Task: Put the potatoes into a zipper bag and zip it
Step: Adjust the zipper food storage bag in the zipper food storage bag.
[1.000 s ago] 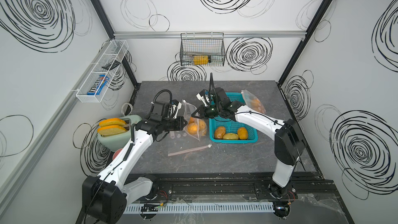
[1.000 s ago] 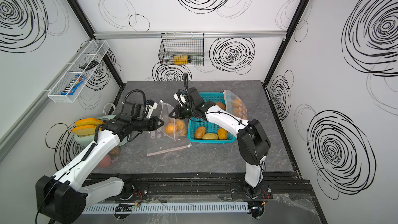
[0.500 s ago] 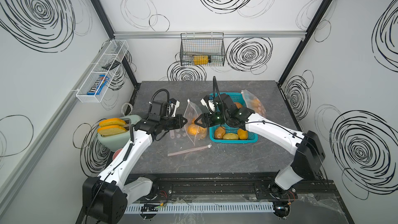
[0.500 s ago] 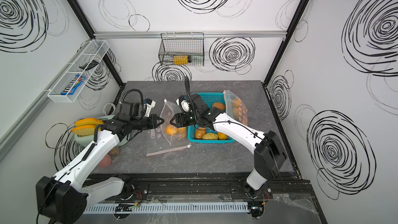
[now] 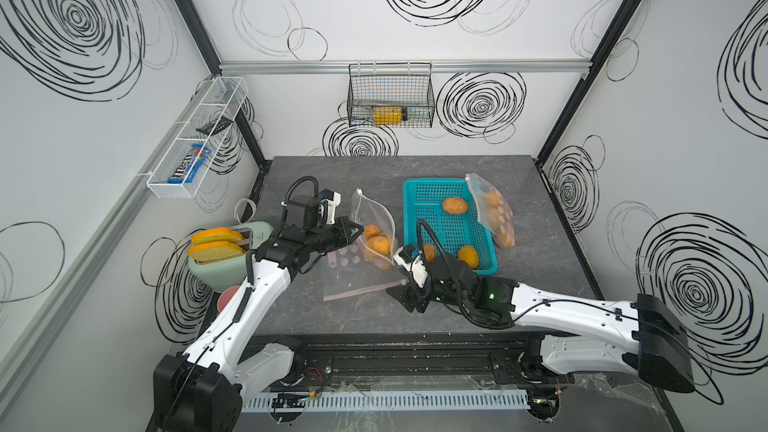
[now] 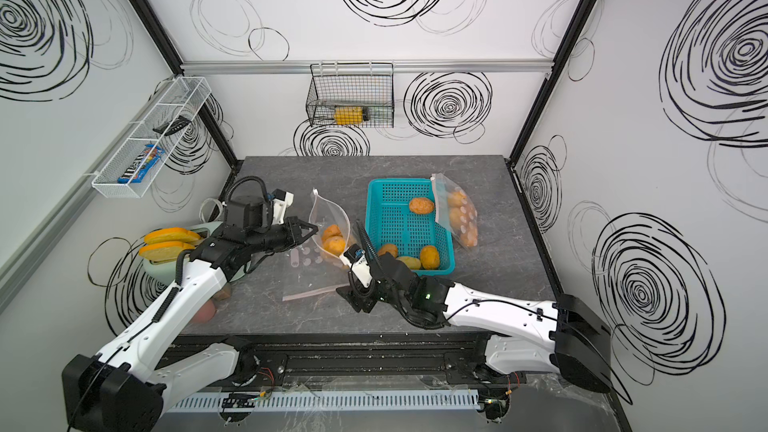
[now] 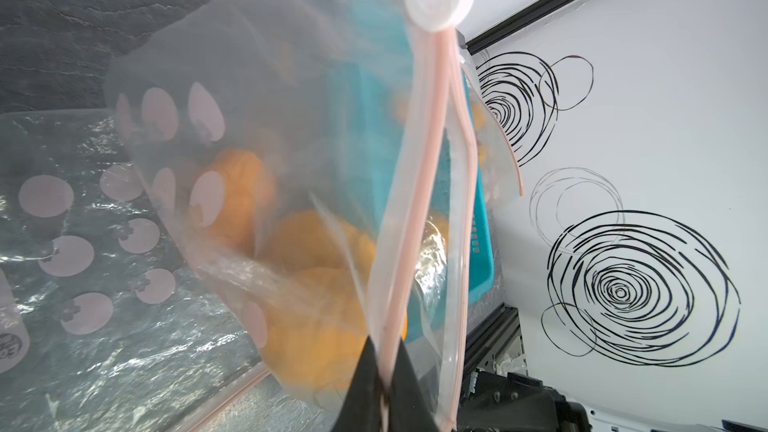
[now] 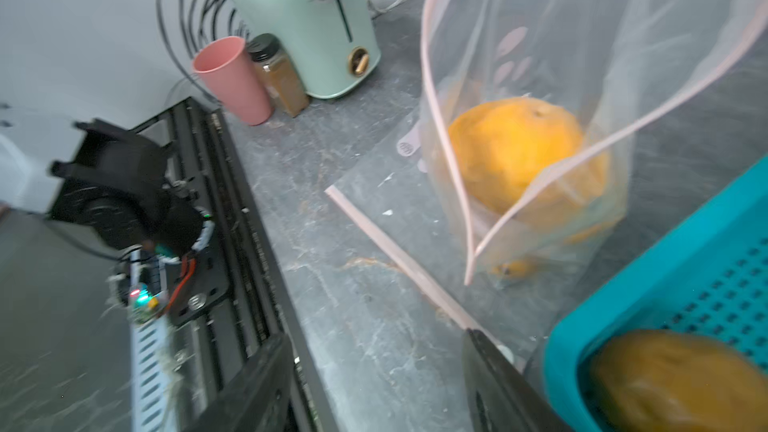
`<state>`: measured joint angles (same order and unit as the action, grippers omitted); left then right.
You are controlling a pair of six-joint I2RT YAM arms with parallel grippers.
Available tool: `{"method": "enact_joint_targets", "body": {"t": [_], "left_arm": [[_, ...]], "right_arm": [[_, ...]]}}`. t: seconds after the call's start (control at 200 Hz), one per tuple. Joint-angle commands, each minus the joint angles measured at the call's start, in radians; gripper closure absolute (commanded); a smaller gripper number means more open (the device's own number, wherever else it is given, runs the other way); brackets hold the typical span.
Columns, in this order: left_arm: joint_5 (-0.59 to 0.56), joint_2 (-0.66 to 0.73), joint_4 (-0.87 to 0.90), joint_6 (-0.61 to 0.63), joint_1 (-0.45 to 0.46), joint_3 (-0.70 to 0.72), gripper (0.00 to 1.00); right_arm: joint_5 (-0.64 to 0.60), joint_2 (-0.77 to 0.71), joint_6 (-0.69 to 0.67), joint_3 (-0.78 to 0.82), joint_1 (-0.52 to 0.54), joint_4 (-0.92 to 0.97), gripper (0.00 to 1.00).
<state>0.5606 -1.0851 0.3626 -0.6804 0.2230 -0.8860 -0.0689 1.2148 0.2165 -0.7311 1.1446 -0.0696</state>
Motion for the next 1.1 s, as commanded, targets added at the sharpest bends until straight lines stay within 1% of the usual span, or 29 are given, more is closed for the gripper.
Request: {"method": "enact_joint_targets", "body": {"t": [0.0,0.125,0.215,0.255,0.305,0.37,0.48,0.61,0.681,0.766,0.856,0.936,1.006,1.096], "left_arm": [[0.016,0.006,-0.072,-0.031,-0.008,0.019,0.9],[0.014,0.004,-0.075,-0.025,-0.005,0.027,0.9],[0.01,0.008,-0.068,-0.01,-0.007,0.027,0.9],[0.003,0.006,-0.062,-0.003,-0.007,0.025,0.9],[0.001,0.003,-0.061,0.002,-0.007,0.025,0.9],[0.01,-0.004,-0.063,0.007,-0.007,0.025,0.9],[0.005,-0.006,-0.063,0.019,-0.008,0.027,0.9],[0.001,-0.006,-0.077,0.022,-0.014,0.023,0.89],[0.005,-0.01,-0.089,0.022,-0.022,0.017,0.88],[-0.011,-0.021,-0.089,0.029,-0.032,-0.004,0.85],[-0.041,-0.046,-0.069,0.054,-0.047,-0.042,0.85],[-0.031,-0.065,-0.072,0.062,-0.062,-0.057,0.85],[-0.019,-0.069,-0.092,0.064,-0.063,-0.046,0.86],[0.03,-0.065,-0.148,0.061,-0.064,-0.008,0.88]], "right_arm": [[-0.199,0.042,-0.036,-0.044,0.003,-0.042,0.33],[-0.186,0.088,-0.082,-0.052,-0.007,-0.1,0.36],[-0.188,0.118,-0.08,-0.069,-0.036,-0.117,0.39],[-0.16,0.126,-0.075,-0.078,-0.055,-0.122,0.4],[-0.095,0.134,-0.068,-0.079,-0.077,-0.143,0.42],[-0.032,0.146,-0.088,-0.089,-0.086,-0.16,0.47],[-0.008,0.168,-0.116,-0.127,-0.084,-0.143,0.62],[0.021,0.196,-0.134,-0.183,-0.088,-0.092,0.9],[0.03,0.192,-0.127,-0.219,-0.088,-0.062,1.0],[0.053,0.176,-0.114,-0.26,-0.087,-0.032,1.0],[0.116,0.172,-0.06,-0.346,-0.089,0.069,1.0],[0.185,0.187,-0.038,-0.392,-0.089,0.138,1.0],[0.242,0.195,-0.039,-0.371,-0.089,0.143,1.0],[0.313,0.188,-0.041,-0.29,-0.087,0.068,1.0]]}}
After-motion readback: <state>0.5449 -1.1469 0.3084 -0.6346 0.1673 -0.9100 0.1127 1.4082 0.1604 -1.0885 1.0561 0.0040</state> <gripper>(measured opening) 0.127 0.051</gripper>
